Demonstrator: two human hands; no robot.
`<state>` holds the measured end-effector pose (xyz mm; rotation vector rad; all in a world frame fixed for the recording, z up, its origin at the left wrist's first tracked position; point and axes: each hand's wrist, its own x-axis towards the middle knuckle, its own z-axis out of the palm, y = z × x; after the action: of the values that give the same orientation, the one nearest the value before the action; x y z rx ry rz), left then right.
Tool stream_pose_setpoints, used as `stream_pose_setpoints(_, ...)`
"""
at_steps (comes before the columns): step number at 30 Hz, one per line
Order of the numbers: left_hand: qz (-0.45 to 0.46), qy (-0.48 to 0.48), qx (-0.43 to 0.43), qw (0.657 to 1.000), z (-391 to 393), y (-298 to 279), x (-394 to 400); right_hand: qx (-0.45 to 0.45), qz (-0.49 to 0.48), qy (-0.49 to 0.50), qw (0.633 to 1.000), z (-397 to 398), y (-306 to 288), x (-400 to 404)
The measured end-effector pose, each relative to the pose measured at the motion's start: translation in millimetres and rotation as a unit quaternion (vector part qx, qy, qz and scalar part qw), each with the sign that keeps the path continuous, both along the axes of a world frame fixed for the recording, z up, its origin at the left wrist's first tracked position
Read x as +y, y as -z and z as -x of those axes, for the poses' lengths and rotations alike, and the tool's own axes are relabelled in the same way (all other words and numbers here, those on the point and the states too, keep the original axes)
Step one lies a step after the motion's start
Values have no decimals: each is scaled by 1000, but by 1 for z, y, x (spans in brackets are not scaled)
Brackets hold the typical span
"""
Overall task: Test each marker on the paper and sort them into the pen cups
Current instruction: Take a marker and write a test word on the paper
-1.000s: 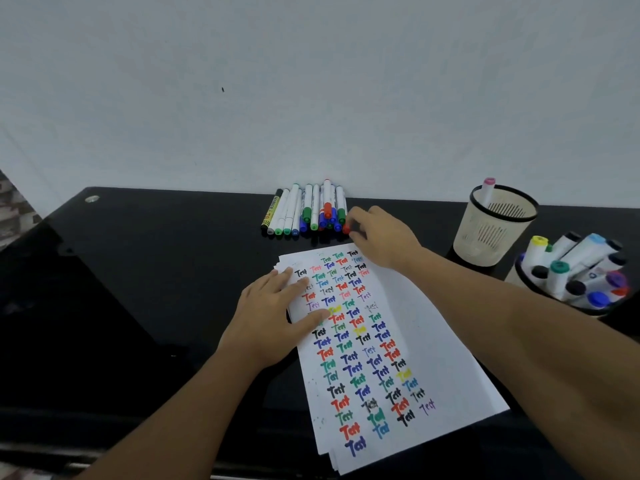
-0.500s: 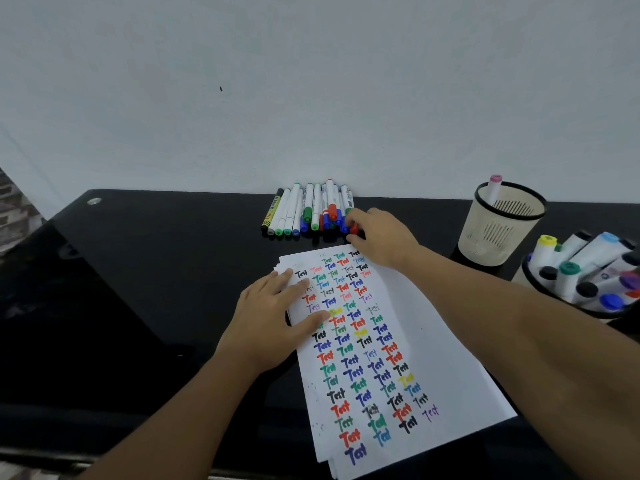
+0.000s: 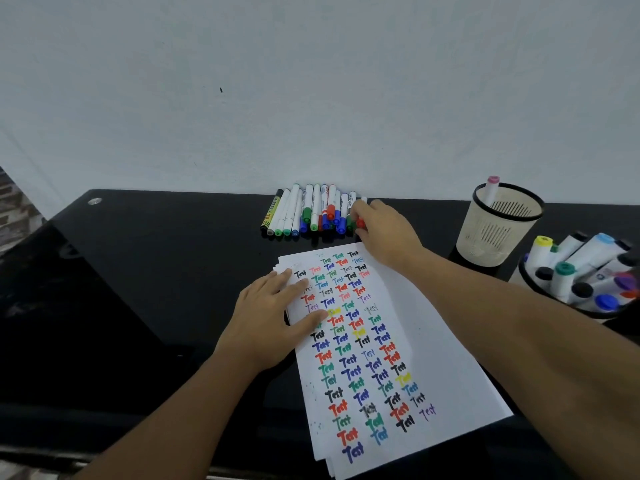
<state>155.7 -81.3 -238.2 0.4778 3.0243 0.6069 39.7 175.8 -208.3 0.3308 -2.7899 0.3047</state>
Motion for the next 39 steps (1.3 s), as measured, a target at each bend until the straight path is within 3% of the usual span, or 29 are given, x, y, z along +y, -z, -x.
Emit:
stream_pose_setpoints(8,-8,2,13,1000,1,3,-1,156,39,-32,987,-34,-15,-7)
stream_pose_setpoints(11,-11,1,12,1000,0,1,0,88,94,-59,990,-51,-19,-16)
stream_pose_setpoints(15,-16,-1,11,1000,-3,-3,2,87,-67,-156,982,-73,-25,-19)
stream_pose_setpoints(17,-21,-1,18,1000,-3,-2,2,52,-81,-153,984,-79,-27,-24)
stream_pose_setpoints(20,-20,-2,33,999,-1,-1,1,-65,8,-125,990,-90,-23,-32)
stream_pose_setpoints(24,-35,0,64,997,0,3,0,-88,-106,-141,980,-99,-13,-33)
stream_pose_setpoints(28,-50,7,89,995,1,7,-1,-151,-107,-123,975,-102,-5,-34)
stream_pose_setpoints(39,-58,69,169,981,-1,10,-4,-173,-88,-196,961,-106,-10,-39)
